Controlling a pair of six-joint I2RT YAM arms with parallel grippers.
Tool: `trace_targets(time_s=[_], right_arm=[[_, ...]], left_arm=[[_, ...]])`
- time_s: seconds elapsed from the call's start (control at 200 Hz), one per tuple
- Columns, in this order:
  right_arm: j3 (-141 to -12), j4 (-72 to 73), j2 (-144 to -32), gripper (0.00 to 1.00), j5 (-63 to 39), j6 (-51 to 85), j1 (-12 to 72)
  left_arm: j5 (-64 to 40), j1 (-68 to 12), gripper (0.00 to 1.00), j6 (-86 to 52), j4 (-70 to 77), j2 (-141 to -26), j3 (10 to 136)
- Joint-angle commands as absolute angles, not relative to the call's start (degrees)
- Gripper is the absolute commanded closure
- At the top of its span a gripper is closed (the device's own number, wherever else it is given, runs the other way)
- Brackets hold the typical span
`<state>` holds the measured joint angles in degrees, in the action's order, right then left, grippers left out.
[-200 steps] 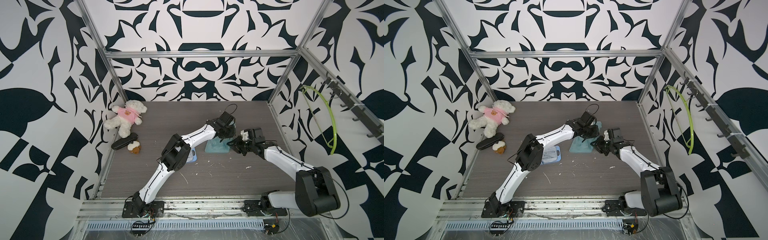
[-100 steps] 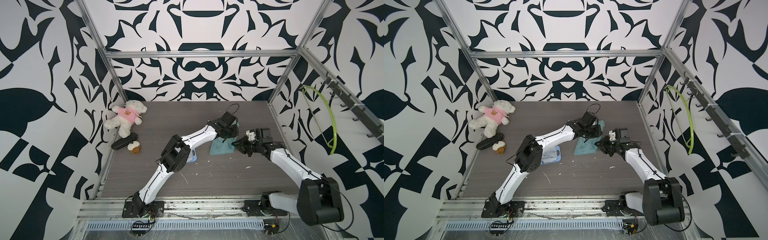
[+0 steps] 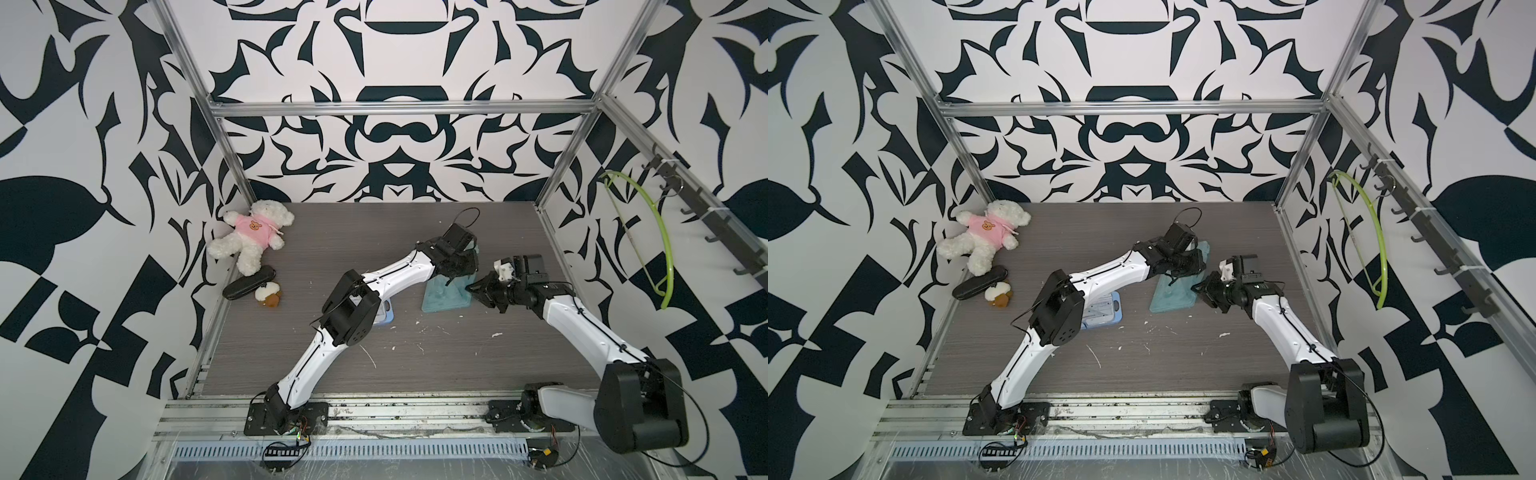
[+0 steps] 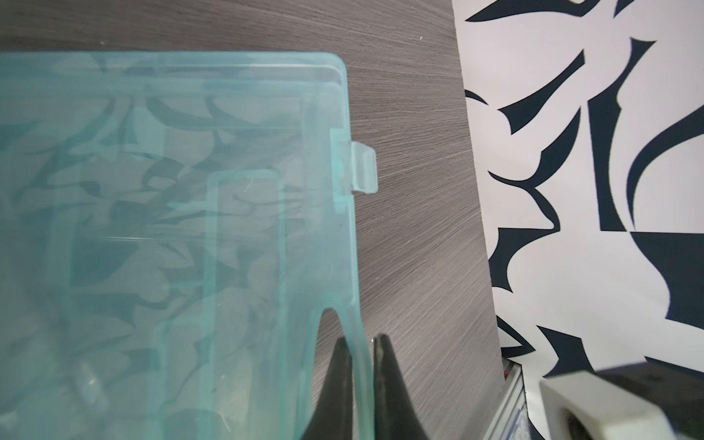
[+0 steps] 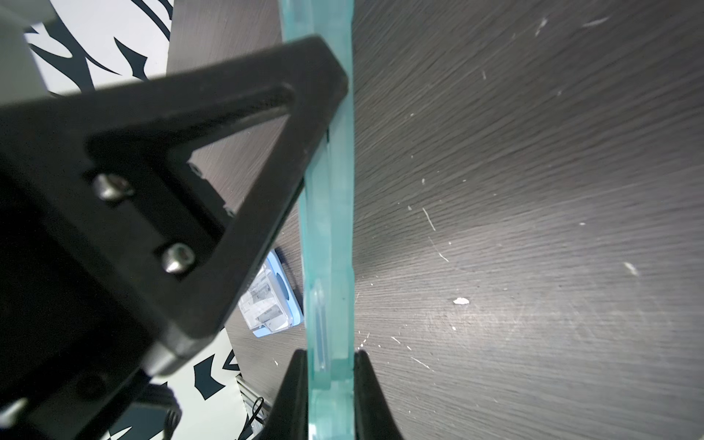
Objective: Open the ruler set and take out the ruler
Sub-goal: Open the ruler set box, then open the ruler set box at the center of the board.
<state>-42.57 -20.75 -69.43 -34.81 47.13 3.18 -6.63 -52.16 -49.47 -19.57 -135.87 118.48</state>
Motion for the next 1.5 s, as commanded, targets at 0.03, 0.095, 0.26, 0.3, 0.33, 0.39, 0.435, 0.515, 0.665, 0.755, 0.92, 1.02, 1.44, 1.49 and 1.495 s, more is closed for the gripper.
trace_targets(time_s=[0.03,0.095,0.26,0.3,0.33,0.39,0.435,0.515,0.665,0.755,0.92,1.02,1.44,1.49,1.495], right_arm=[[-48.9,-23.7,-63.5,0.89,-35.3,45.7,-0.6],[-49.2,-23.8,-63.2,0.87,-35.5,45.8,-1.0],[-49.3,-23.6,-62.2,0.78,-35.5,46.0,-1.8],[-49.0,-23.4,-62.1,0.76,-35.4,46.0,-2.0],[-48.6,-23.1,-62.1,0.75,-35.4,46.0,-2.0],[-47.5,-22.6,-62.1,0.73,-35.3,46.1,-2.0],[-46.5,-22.1,-62.1,0.71,-35.3,46.3,-2.0],[-44.7,-20.8,-61.9,0.69,-35.1,46.6,-2.0],[-43.1,-20.5,-62.6,0.65,-33.5,45.6,-2.0],[-42.0,-19.9,-63.7,0.64,-33.0,45.4,-2.0],[-40.2,-18.0,-65.3,0.63,-32.5,45.3,-2.0],[-39.3,-16.9,-66.2,0.63,-32.3,45.3,-2.0],[-38.1,-16.0,-66.0,0.63,-32.1,45.2,-2.0],[-38.1,-15.9,-66.0,0.63,-32.1,45.2,-2.0],[-38.1,-15.9,-65.9,0.63,-32.1,45.2,-2.0]], left_arm=[[5.6,-47.4,1.00,-40.9,-31.2,-139.8,112.1],[5.5,-47.2,1.00,-40.9,-31.2,-139.5,111.6],[4.2,-46.6,1.00,-42.2,-29.3,-138.1,109.2],[3.6,-46.6,1.00,-42.3,-28.9,-137.8,109.0],[3.1,-46.6,1.00,-42.4,-28.7,-137.5,109.0],[2.0,-46.6,1.00,-42.5,-27.9,-137.0,108.8],[1.3,-46.6,1.00,-42.6,-27.7,-136.7,109.1],[-0.2,-46.6,1.00,-42.8,-27.7,-137.0,110.4],[-3.5,-46.6,1.00,-44.2,-28.6,-138.6,114.0],[-4.5,-46.8,1.00,-44.7,-29.6,-139.7,116.5],[-4.5,-47.3,0.95,-44.3,-31.3,-140.1,119.1],[-4.3,-47.3,0.92,-44.2,-32.0,-140.2,119.9],[-4.4,-47.7,0.77,-44.0,-33.8,-142.9,122.9],[-4.4,-47.7,0.79,-44.0,-33.8,-142.8,122.8],[-4.4,-47.7,0.79,-44.0,-33.7,-142.8,122.8]])
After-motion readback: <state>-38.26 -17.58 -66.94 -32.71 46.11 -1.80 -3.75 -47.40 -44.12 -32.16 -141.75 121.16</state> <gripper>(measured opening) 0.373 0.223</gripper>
